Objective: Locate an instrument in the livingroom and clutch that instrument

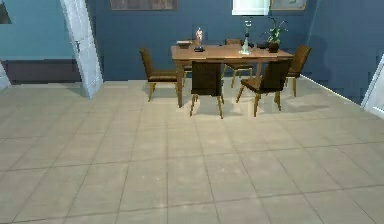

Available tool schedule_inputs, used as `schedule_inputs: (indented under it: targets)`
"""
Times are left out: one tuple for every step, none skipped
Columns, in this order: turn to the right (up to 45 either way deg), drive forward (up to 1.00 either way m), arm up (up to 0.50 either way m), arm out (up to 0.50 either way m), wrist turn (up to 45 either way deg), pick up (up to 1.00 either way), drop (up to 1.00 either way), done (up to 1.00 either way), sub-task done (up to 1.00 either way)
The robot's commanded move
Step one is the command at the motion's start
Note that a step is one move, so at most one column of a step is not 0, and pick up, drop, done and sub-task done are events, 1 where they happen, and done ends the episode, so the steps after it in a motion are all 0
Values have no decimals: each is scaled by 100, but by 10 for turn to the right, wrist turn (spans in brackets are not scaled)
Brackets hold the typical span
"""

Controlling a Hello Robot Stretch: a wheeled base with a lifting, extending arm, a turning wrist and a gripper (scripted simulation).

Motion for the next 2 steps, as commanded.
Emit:
schedule_inputs:
  targets:
    - [0,30,0,0,0,0,0,0,0]
    - [360,0,0,0,0,0,0,0,0]
